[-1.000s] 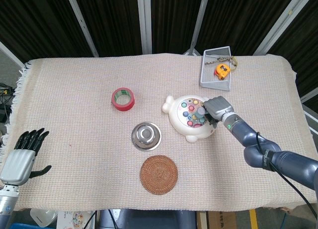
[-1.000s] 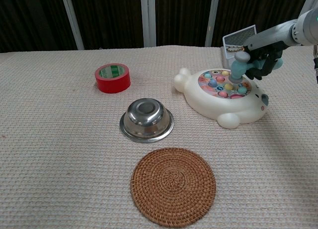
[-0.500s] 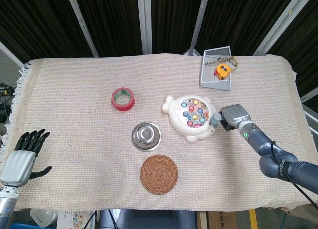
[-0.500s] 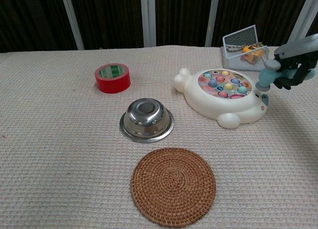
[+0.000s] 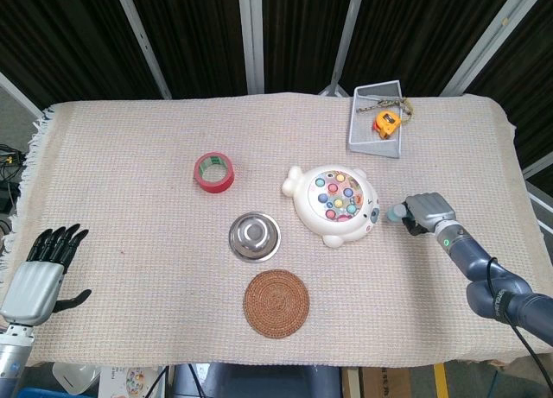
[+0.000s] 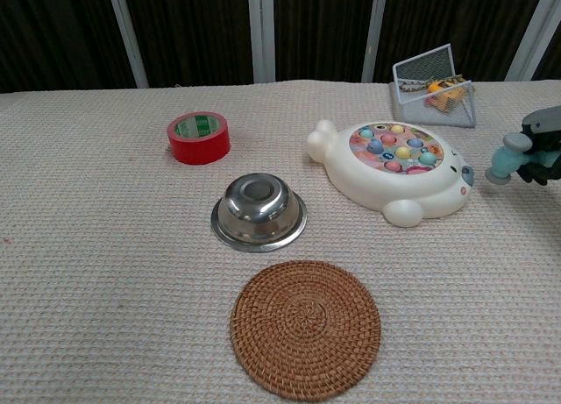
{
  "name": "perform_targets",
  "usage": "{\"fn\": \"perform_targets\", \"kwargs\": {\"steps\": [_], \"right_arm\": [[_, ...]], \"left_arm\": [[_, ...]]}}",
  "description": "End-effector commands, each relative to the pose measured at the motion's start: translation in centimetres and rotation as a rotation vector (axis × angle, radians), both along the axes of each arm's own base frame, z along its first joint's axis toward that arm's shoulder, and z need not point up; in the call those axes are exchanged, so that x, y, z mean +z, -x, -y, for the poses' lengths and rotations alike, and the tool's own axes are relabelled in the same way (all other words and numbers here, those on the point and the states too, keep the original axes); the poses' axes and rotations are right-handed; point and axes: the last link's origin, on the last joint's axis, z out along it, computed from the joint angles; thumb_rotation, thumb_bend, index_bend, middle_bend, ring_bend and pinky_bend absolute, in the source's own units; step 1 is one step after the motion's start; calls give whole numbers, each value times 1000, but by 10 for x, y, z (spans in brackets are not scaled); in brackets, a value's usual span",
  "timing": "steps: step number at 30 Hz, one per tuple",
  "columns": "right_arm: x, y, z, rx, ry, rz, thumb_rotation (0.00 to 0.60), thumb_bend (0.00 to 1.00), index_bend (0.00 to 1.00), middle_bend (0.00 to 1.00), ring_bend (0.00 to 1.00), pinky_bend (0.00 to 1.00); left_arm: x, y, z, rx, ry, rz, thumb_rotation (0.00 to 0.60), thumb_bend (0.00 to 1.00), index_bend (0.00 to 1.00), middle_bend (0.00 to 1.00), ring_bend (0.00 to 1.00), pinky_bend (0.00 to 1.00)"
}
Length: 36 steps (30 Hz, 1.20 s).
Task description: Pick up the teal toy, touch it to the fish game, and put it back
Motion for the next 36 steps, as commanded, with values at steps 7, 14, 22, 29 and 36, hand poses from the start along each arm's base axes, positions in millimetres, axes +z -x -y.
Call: {"fn": "perform_targets", "kwargs": {"steps": [7,14,22,29,36], "right_arm": [[-6,19,0,-29,-3,1,600,799,755,622,374,274],[-5,24,2,-38,-7,-7,600,779,661,559,318,234],[-6,26,3,-45,-17,-13,600,726,596,511,274,205],[-6,28,4,-54,-26,-20,600,726,530,470,242,189],[-6,27,6,-61,-36,-30,600,726,449,422,209,156]], "left_arm": [[0,-1,0,3,4,-4,600,156,74,0,0,0],[0,-2,-1,2,2,-6,600,155,74,0,0,0],[0,-2,-1,5,5,-6,600,155,74,0,0,0],[-1,-2,-1,7,8,-7,600,155,74,0,0,0],[-1,-2,-1,11,8,-7,600,155,74,0,0,0]]}}
